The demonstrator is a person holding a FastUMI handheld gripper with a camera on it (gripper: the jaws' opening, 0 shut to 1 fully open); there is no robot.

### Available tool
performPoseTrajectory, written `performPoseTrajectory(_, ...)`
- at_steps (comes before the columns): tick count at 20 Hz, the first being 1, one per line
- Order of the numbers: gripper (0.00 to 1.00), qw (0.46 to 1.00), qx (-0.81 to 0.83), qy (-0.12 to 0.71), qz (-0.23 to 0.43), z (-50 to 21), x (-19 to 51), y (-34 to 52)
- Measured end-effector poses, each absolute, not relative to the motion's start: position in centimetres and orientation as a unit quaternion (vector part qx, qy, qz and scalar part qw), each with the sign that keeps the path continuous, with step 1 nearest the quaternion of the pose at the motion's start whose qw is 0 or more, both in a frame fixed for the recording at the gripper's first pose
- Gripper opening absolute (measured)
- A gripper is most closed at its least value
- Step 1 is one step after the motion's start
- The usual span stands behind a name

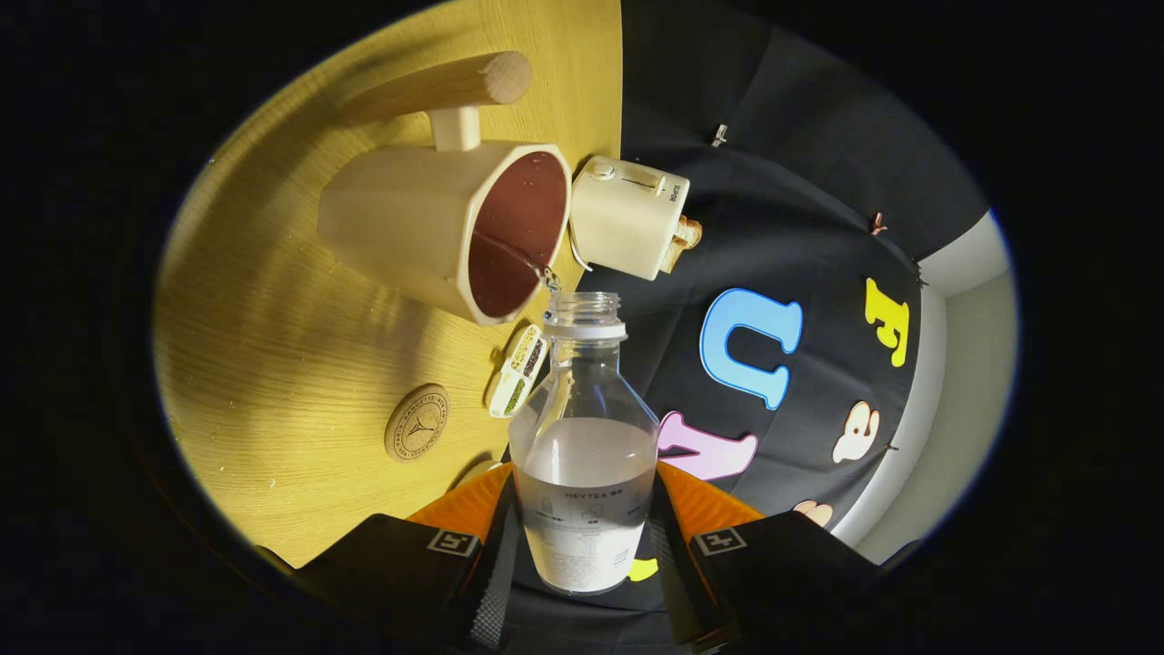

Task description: Take the bottle from table, then pour the juice into the cup, finally place the bottle on the coaster

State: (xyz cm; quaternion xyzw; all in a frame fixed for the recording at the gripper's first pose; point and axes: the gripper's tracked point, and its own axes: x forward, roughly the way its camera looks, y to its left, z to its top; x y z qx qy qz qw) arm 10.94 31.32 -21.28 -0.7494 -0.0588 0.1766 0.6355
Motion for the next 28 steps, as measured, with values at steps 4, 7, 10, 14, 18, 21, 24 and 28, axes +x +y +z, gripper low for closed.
performPoseTrajectory(4, 0.71, 0.631, -0.753, -0.064, 0.176, -21.1, 11.1, 31.5)
performPoseTrajectory(7, 0.7, 0.623, -0.758, -0.072, 0.178, -20.9, 11.2, 31.8)
performPoseTrajectory(10, 0.7, 0.62, -0.76, -0.075, 0.179, -20.9, 10.9, 31.8)
performPoseTrajectory(14, 0.71, 0.617, -0.762, -0.079, 0.179, -20.7, 11.0, 32.1)
performPoseTrajectory(18, 0.7, 0.612, -0.766, -0.082, 0.178, -20.4, 11.0, 32.1)
performPoseTrajectory(21, 0.7, 0.607, -0.77, -0.087, 0.179, -20.2, 11.0, 32.3)
performPoseTrajectory(24, 0.7, 0.598, -0.775, -0.096, 0.181, -19.9, 10.7, 32.3)
performPoseTrajectory(28, 0.7, 0.583, -0.785, -0.107, 0.181, -19.6, 10.4, 32.3)
